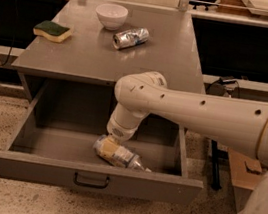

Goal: Pick blue plastic bottle from top drawer and place on counter

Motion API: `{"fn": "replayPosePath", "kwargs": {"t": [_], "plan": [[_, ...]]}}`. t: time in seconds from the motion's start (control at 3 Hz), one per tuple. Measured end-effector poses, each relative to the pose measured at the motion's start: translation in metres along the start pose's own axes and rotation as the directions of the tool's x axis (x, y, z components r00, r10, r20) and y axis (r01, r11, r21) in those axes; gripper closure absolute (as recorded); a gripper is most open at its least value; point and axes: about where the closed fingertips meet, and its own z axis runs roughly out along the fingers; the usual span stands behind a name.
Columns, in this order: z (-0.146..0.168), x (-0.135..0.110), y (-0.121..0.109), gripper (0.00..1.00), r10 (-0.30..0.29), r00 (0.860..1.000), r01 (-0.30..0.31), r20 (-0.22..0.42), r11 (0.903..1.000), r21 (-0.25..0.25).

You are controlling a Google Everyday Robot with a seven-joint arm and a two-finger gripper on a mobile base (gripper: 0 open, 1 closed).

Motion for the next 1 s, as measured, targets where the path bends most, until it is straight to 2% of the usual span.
{"fn": "replayPosePath", "kwargs": {"t": [0.33,0.67,1.0], "plan": [[0.0036,0.0022,-0.0003,0.45,0.001,1.000,-0.001,0.007,0.9999,-0.016],[0.0048,0.0013,-0.0025,0.63,-0.007,1.000,0.008,0.028,0.9992,-0.038],[0.0030,-0.0018,-0.0051,0.87,-0.033,0.999,0.035,0.039,0.9985,-0.042]]}}
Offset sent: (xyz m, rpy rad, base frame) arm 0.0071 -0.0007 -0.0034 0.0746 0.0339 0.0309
